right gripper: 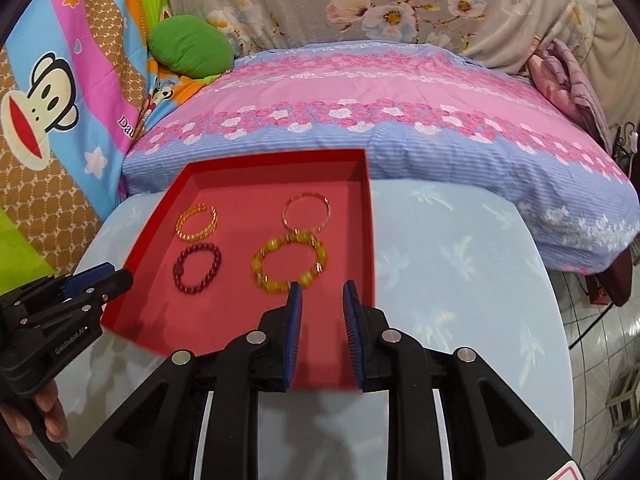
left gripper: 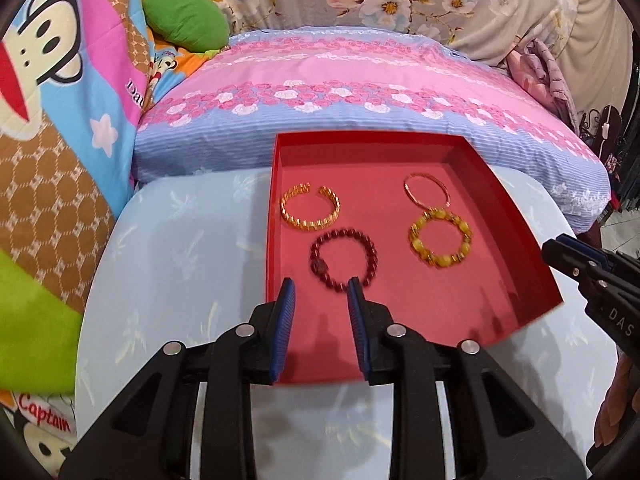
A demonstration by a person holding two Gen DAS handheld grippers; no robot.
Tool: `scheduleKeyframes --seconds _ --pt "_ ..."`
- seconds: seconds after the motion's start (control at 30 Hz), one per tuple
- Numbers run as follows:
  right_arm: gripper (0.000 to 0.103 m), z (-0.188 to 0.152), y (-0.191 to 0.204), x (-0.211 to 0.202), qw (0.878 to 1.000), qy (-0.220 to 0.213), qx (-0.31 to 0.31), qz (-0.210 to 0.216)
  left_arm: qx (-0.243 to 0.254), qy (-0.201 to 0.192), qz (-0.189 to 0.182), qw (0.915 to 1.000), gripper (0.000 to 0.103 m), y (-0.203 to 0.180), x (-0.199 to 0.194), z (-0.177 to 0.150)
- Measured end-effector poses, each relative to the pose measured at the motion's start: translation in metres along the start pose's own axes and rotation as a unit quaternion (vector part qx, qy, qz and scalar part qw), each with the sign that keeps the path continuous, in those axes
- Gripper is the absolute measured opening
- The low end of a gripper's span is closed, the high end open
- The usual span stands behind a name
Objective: Organize jewelry
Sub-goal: 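Grasp the orange bead bracelet with the right tool and lift it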
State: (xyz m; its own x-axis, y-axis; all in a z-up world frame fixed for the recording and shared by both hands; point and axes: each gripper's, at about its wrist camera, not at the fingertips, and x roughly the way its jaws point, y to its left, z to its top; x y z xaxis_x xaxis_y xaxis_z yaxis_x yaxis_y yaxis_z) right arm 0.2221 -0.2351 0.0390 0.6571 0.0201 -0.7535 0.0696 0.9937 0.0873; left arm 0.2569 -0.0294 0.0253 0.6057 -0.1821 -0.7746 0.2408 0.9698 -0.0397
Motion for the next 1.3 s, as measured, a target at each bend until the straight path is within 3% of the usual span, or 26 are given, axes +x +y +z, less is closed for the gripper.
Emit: scheduleKeyframes --seconds 0.27,0.6,0.73,0.97,1.3 --pt "0.021 -0.065 -0.005 -0.041 1.0 0.027 0.009 0.006 -0.008 0.013 -0.022 0.9996 0.026 -0.007 -0.037 -0.053" --pt "0.021 -0.135 0.006 -0.059 0.997 0.071 0.015 0.023 -0.007 0.047 -0.039 0.9981 0.026 -0.021 -0.061 -0.118" --pt "0.021 -0.147 0.008 -0.057 0.995 0.081 0.03 0.042 -0.012 0.055 -0.044 0.9975 0.026 -0.023 -0.066 -0.135" --pt "0.021 -0.153 0.017 -0.047 0.995 0.086 0.027 0.04 -0.01 0.068 -0.047 0.9965 0.026 -0.028 -0.07 -0.154" --pt "0.007 -0.162 0.017 -0.042 0.995 0.095 0.021 0.034 -0.01 0.076 -0.051 0.9957 0.026 -0.031 -0.069 -0.159"
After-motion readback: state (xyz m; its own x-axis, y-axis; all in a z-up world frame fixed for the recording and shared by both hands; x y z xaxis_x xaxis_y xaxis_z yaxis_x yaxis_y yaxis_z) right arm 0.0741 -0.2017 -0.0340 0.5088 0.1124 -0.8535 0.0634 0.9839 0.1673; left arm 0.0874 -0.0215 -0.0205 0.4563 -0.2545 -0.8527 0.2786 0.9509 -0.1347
